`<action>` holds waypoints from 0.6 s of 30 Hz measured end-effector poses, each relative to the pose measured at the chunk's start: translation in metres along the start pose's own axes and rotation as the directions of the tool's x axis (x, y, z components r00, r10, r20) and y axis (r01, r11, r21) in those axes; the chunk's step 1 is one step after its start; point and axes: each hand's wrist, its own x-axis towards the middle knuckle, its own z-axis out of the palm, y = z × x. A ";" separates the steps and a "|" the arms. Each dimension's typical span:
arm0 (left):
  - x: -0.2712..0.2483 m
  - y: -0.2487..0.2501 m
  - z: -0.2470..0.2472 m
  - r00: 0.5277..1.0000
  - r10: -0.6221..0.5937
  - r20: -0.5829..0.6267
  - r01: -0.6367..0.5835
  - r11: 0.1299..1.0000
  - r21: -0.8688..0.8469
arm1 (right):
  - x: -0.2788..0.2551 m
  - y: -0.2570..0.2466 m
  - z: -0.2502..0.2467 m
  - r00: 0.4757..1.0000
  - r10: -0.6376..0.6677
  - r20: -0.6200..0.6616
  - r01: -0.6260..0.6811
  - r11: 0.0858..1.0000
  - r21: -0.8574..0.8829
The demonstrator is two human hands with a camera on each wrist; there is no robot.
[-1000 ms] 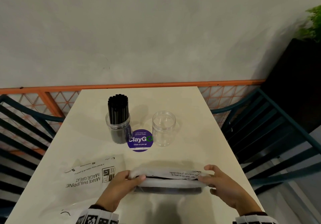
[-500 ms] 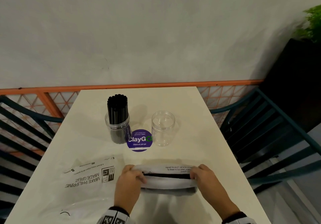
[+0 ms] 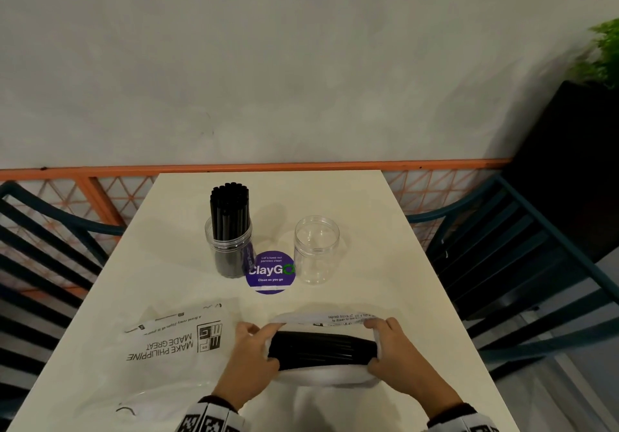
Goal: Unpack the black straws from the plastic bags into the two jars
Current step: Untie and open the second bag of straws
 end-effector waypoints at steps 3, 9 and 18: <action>-0.003 0.003 -0.003 0.999 0.036 0.015 -0.036 0.999 -0.009 | 0.003 0.001 0.001 0.996 0.009 -0.093 -0.021 0.990 -0.138; -0.005 0.020 -0.009 0.983 0.177 -0.046 -0.178 0.984 -0.029 | 0.005 -0.056 0.013 0.915 -0.356 -0.188 0.333 0.932 -0.145; -0.025 0.051 -0.017 0.872 0.487 -0.042 -0.487 0.857 -0.167 | 0.024 -0.088 0.014 0.882 -0.456 0.122 0.469 0.876 -0.114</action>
